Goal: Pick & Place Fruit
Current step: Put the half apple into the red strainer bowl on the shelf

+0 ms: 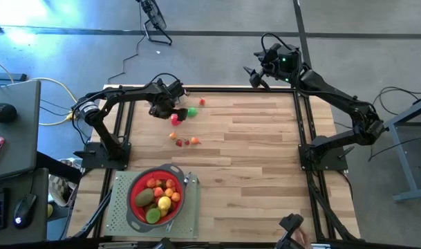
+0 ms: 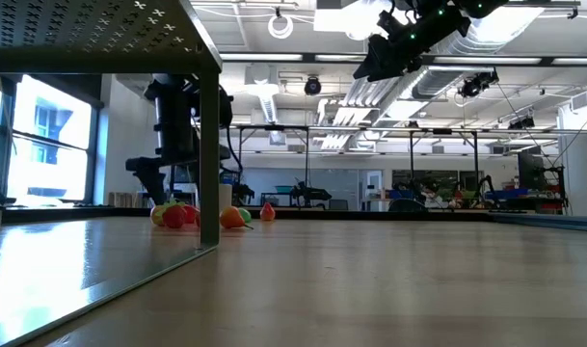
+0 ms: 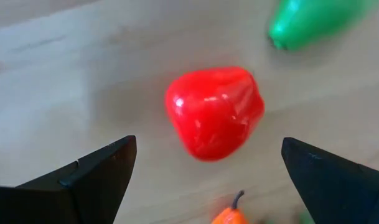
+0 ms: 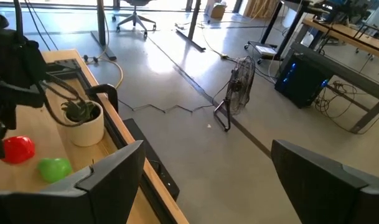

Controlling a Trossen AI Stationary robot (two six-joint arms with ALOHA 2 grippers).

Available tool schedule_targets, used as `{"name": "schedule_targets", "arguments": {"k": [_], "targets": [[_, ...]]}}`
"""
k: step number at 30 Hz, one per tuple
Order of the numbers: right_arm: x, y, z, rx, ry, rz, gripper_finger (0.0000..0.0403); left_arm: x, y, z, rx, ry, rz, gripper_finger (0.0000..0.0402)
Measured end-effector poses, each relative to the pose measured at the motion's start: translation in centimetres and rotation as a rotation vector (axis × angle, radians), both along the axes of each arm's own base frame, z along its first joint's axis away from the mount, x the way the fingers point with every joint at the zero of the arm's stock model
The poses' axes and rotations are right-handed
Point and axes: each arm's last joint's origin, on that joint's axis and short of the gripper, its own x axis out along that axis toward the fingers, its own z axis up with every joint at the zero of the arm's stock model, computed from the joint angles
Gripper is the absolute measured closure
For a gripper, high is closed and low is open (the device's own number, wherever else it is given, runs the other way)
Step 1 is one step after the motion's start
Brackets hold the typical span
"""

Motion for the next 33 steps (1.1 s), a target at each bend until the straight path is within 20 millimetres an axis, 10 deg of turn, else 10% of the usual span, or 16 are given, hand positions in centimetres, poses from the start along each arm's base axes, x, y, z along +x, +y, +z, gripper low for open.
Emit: {"name": "schedule_targets", "arguments": {"k": [10, 33], "targets": [[0.0, 0.0, -0.1, 0.009, 0.004, 0.000, 0.0062, 0.4, 0.5, 0.1, 0.019, -0.046, 0.371, 0.0011], [-0.1, 0.1, -0.3, 0.026, 0.021, 0.000, 0.0062, 1.9, -1.1, 0.2, 0.128, -0.035, 0.486, 0.0011]]}}
